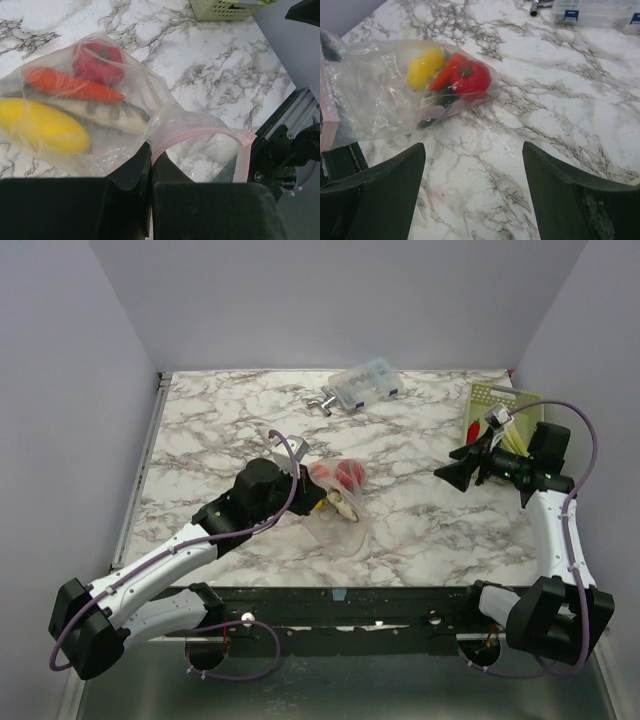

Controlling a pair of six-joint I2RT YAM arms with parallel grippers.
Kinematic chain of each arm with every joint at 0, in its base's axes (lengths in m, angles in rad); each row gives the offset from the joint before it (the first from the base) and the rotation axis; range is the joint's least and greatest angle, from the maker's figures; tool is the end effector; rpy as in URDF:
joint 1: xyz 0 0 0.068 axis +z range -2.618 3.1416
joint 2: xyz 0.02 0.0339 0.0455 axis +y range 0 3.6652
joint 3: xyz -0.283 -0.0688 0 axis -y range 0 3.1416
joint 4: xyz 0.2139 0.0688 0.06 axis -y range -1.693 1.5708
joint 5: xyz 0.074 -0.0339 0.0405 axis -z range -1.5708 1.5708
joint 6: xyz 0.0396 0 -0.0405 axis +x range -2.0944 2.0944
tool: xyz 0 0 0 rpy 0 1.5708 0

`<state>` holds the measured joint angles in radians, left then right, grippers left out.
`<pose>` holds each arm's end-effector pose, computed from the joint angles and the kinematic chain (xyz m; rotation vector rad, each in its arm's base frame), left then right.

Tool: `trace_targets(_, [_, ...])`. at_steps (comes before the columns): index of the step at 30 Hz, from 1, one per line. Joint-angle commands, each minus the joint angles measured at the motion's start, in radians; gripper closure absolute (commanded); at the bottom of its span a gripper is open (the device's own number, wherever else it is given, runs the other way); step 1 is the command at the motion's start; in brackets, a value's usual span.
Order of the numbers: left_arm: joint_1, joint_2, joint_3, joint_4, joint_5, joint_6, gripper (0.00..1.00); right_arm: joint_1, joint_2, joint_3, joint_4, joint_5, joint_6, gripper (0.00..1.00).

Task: Open the zip-top bag and remove the fake food
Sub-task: Place the fake vegetable in the bin, then pick up the fake fruit from the zipper food storage bag.

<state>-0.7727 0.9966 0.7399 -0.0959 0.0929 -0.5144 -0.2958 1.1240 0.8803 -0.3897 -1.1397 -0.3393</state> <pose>0.1370 -0.1387 0.3157 0.3284 2.0146 -0.9298 0.1949 -0.0218 0.3217 -0.6256 1.7943 0.8145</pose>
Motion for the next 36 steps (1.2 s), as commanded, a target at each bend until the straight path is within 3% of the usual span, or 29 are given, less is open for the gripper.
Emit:
trace_targets(1, [-0.011, 0.000, 0.016, 0.047, 0.033, -0.013, 1.00, -0.003, 0.018, 0.053, -0.237, -0.140, -0.260, 0.17])
trace_targets(14, [-0.043, 0.087, 0.083, 0.037, -0.021, -0.048, 1.00, 0.103, 0.118, 0.146, -0.645, -0.147, -0.616, 0.14])
trace_targets(21, [-0.070, 0.158, 0.140, 0.034, -0.065, -0.097, 1.00, 0.210, 0.114, 0.159, -0.681, -0.117, -0.663, 0.15])
trace_targets(31, [-0.156, 0.367, 0.353, -0.017, -0.180, -0.177, 1.00, 0.323, 0.078, 0.247, -0.798, -0.132, -0.747, 0.17])
trace_targets(36, [-0.173, 0.445, 0.417, -0.027, -0.195, -0.204, 1.00, 0.344, 0.026, 0.192, -0.659, -0.111, -0.604, 0.18])
